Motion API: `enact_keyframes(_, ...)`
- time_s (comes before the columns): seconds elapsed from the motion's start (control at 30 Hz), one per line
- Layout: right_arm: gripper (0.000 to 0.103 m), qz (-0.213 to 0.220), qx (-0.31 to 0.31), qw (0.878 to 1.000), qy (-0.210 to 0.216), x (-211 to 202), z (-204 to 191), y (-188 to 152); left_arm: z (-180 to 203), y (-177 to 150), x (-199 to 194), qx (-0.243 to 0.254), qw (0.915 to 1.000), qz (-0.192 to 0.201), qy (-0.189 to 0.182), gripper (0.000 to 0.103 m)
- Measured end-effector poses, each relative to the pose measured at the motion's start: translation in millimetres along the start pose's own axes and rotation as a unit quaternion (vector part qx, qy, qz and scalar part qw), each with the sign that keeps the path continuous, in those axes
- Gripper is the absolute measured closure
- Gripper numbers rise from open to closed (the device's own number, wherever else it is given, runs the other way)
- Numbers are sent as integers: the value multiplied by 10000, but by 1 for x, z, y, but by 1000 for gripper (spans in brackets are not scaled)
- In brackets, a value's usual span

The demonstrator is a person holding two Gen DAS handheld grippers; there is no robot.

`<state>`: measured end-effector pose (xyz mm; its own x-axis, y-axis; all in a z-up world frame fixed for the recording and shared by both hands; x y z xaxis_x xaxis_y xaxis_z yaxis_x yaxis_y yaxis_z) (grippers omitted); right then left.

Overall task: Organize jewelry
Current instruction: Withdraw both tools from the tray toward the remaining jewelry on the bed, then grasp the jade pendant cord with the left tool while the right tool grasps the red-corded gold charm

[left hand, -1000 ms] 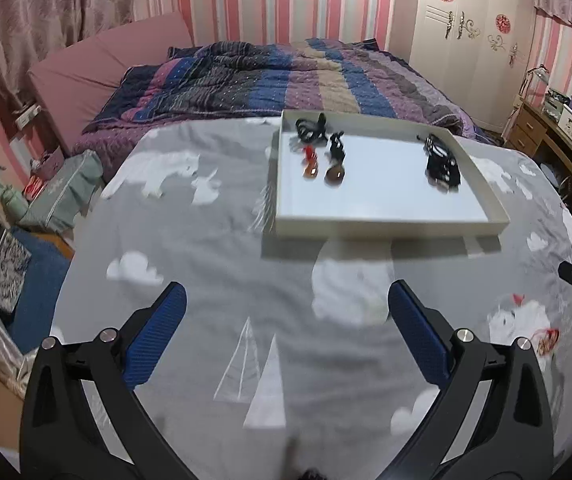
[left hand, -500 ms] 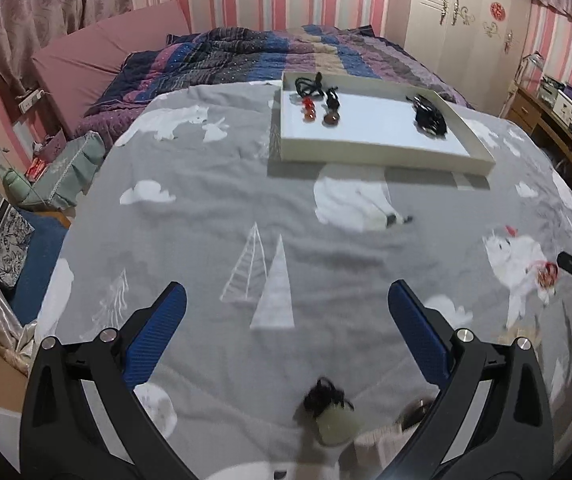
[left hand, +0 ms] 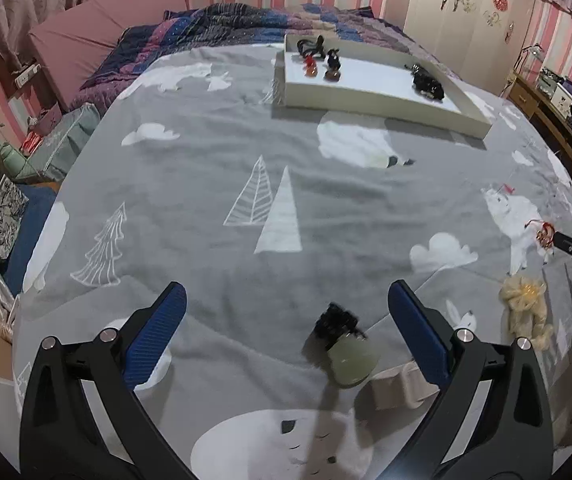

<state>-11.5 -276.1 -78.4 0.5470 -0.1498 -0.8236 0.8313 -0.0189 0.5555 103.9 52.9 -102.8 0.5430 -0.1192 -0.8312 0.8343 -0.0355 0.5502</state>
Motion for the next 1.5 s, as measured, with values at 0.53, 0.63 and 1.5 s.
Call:
enact_keyframes(0.53,14,3,5,10000,14,7,-5,-1,13,-21,33,139,9981,-549,-238,23)
enact_keyframes(0.63,14,-33,12,10000,13,10,-4,-2,14,-21,33,146,9980,-544,-285,28)
enact_keyframes(1.5,69,-187,139,9983,542,29,-11,1,14,-17,33,240,9979,-492,-342,87)
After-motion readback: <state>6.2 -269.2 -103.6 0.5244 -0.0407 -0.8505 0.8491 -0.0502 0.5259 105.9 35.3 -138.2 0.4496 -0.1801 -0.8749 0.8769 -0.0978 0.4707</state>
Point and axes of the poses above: each gripper's, at about its wrist camera, not at the fingertips, and x roughly the way its jaws point, z to its right, y to its top, the point moved 5 cm from there along x, roughly the way its jaws point, and after that the axes turned 4 degrees about -x, right-handed, at the moved point
